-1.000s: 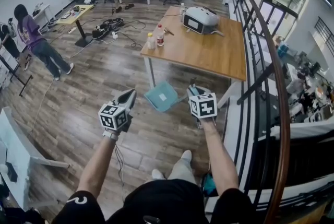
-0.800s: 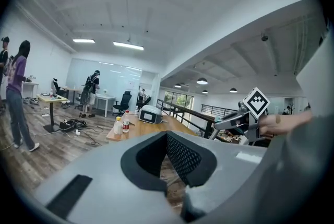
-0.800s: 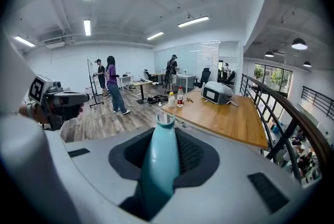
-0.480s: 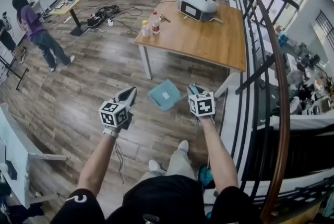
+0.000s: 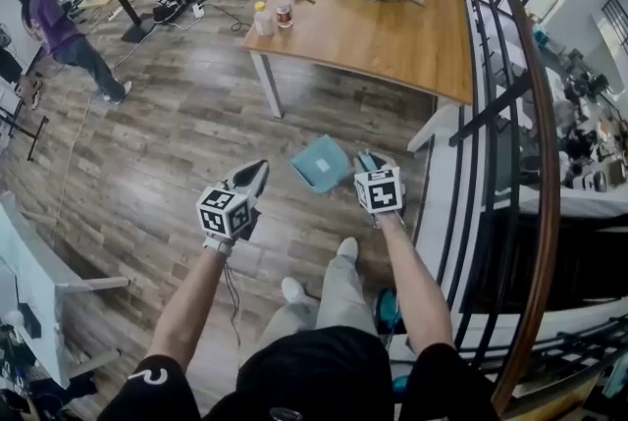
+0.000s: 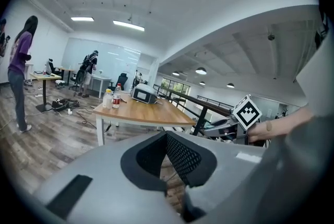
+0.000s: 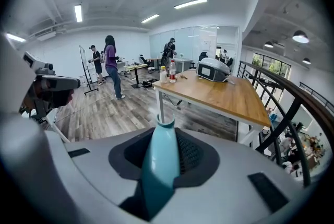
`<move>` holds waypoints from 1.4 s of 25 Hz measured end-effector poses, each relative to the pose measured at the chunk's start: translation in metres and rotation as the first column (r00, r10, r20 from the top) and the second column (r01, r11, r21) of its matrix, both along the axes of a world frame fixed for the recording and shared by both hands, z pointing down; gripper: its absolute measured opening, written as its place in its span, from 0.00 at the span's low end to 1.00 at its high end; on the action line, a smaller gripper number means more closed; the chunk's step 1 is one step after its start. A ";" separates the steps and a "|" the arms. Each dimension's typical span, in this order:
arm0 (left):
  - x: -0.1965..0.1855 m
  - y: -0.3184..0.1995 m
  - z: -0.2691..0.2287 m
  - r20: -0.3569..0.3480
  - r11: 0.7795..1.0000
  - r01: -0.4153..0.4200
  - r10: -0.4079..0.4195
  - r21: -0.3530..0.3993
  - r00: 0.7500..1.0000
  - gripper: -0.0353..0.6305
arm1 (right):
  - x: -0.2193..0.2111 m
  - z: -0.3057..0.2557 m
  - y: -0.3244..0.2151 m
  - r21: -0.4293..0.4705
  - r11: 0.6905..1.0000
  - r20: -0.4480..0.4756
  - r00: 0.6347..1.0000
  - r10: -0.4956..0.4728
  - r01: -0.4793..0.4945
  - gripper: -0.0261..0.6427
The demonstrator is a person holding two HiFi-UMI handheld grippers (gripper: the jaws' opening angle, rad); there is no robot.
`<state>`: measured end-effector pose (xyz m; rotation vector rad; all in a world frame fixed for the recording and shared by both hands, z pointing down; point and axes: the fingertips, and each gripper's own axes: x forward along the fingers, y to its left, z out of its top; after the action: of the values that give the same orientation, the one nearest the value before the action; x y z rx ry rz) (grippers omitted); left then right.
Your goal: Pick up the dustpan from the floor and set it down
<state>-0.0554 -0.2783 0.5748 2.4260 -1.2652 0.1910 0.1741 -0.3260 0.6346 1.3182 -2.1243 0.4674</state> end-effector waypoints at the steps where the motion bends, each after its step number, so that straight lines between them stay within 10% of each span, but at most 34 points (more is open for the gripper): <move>1: 0.003 -0.002 0.010 0.001 1.000 -0.001 0.001 -0.012 1.000 0.05 | -0.002 0.012 -0.001 -0.006 1.000 -0.002 1.000 -0.010 0.010 0.17; 35: -0.003 -0.010 0.227 0.017 0.966 0.131 -0.130 -0.222 0.991 0.05 | -0.003 0.286 -0.024 -0.121 0.989 -0.081 0.993 -0.089 0.079 0.18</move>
<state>-0.0589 -0.2887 0.8016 2.1466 -1.3235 0.2826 0.1710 -0.3500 0.9210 1.1574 -2.0403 0.4847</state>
